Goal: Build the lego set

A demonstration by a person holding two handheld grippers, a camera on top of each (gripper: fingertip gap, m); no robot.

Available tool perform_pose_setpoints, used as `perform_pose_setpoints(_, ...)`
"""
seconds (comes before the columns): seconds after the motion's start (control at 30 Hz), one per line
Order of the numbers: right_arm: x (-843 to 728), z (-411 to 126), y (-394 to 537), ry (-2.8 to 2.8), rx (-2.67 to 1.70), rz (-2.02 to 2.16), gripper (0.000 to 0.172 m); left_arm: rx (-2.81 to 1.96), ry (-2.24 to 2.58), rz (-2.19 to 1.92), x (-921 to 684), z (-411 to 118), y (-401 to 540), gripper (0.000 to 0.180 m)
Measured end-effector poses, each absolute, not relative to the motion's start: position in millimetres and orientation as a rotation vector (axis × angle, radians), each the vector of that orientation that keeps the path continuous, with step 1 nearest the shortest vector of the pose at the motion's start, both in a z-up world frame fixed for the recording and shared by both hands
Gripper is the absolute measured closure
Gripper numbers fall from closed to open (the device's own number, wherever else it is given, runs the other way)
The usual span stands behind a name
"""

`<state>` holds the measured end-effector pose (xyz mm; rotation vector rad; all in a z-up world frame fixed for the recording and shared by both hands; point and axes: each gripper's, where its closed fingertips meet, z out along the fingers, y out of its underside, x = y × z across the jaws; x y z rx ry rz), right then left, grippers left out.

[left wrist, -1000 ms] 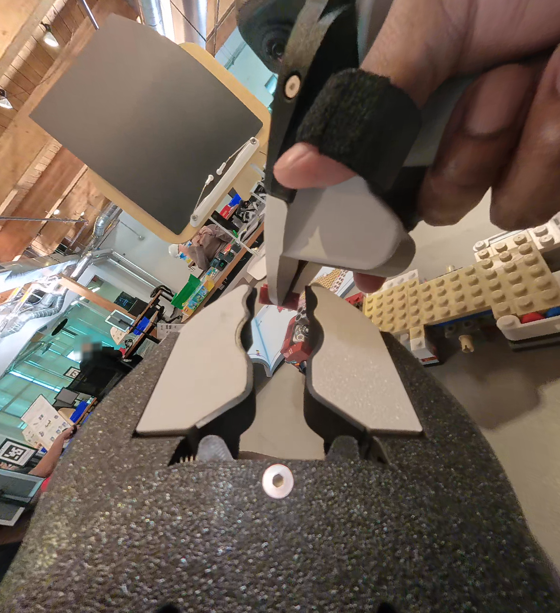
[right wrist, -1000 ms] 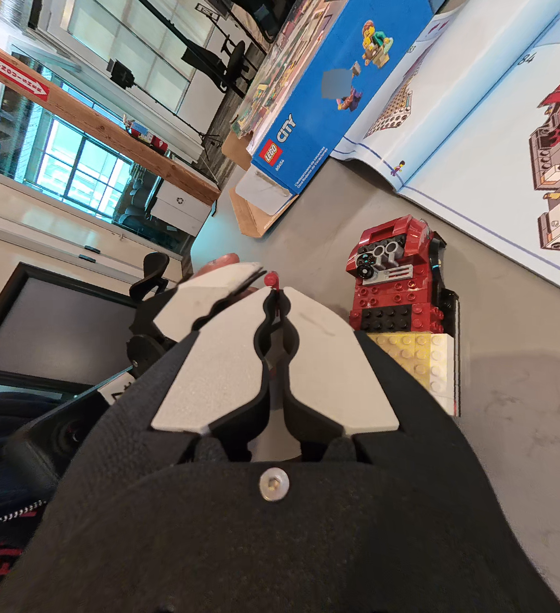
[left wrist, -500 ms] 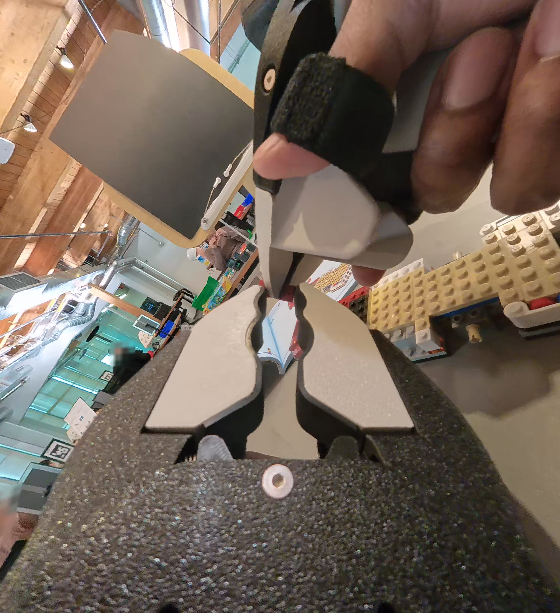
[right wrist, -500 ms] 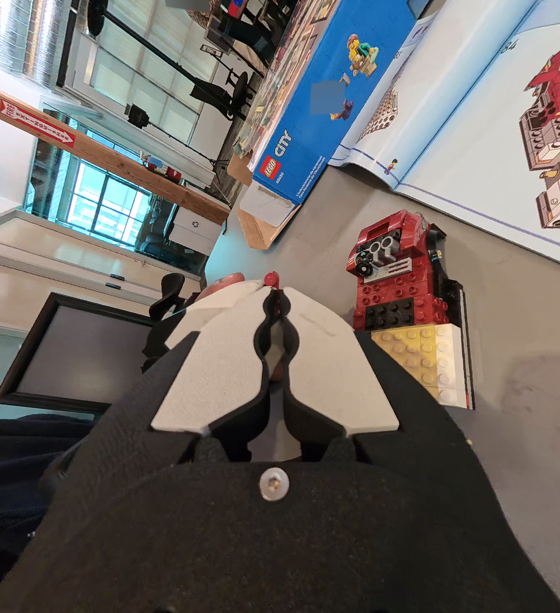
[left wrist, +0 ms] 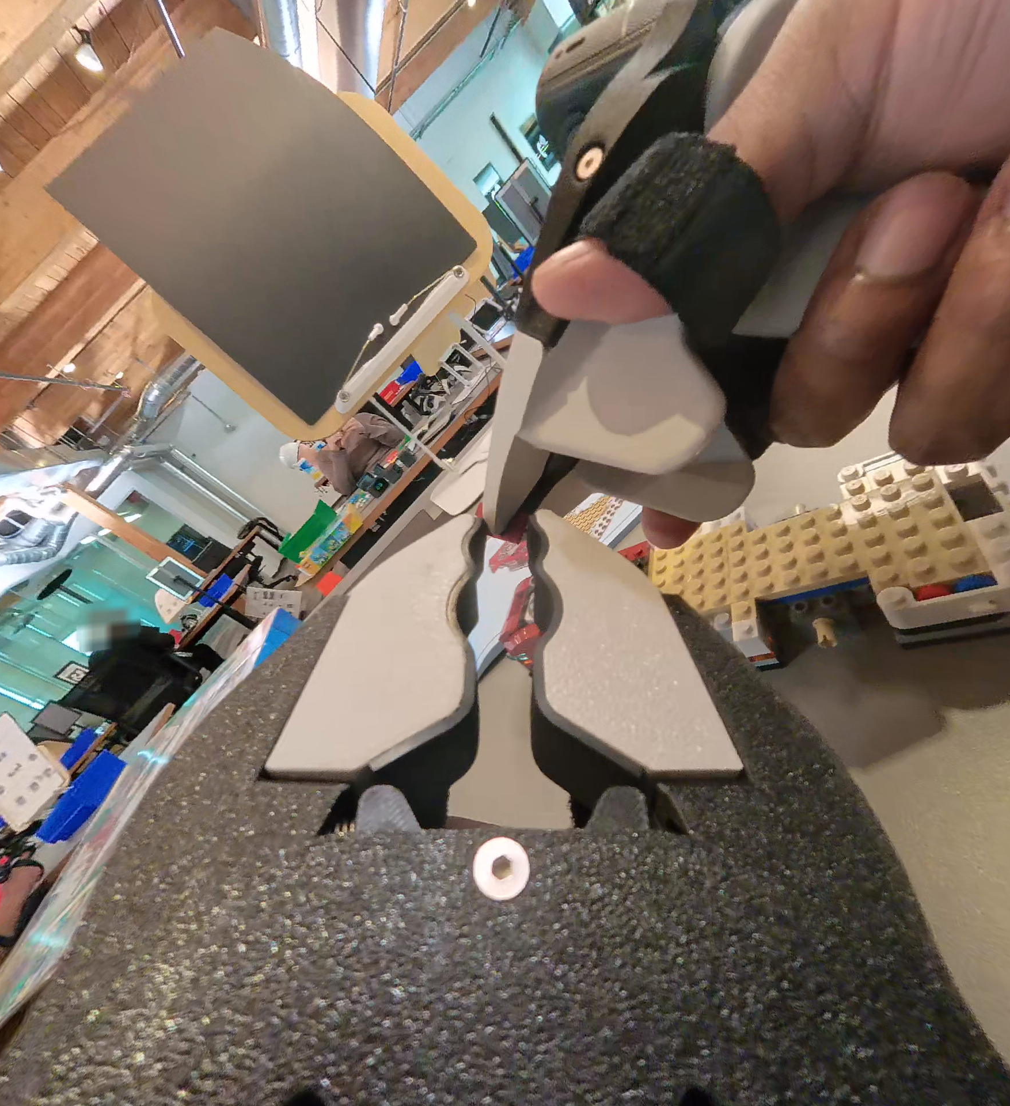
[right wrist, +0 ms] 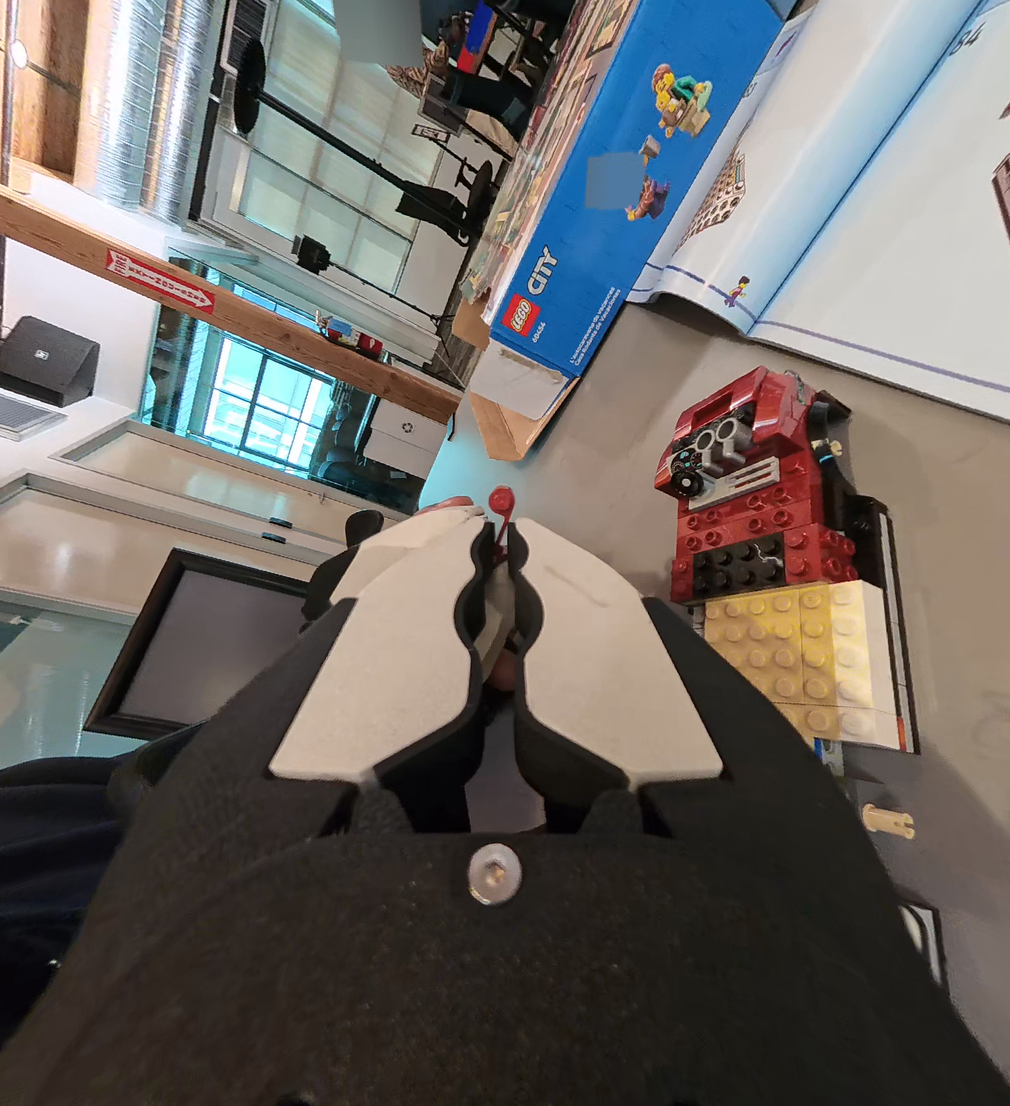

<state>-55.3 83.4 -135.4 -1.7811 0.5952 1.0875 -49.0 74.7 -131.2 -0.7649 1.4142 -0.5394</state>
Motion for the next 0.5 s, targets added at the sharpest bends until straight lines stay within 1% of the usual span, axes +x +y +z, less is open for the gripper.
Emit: perform_pose_setpoints(0.5, -56.0, -129.1, 80.9, 0.632, -1.676, 1.197, 0.171, -0.776, 1.418, -0.619, -51.3, -130.0, 72.8, 0.169)
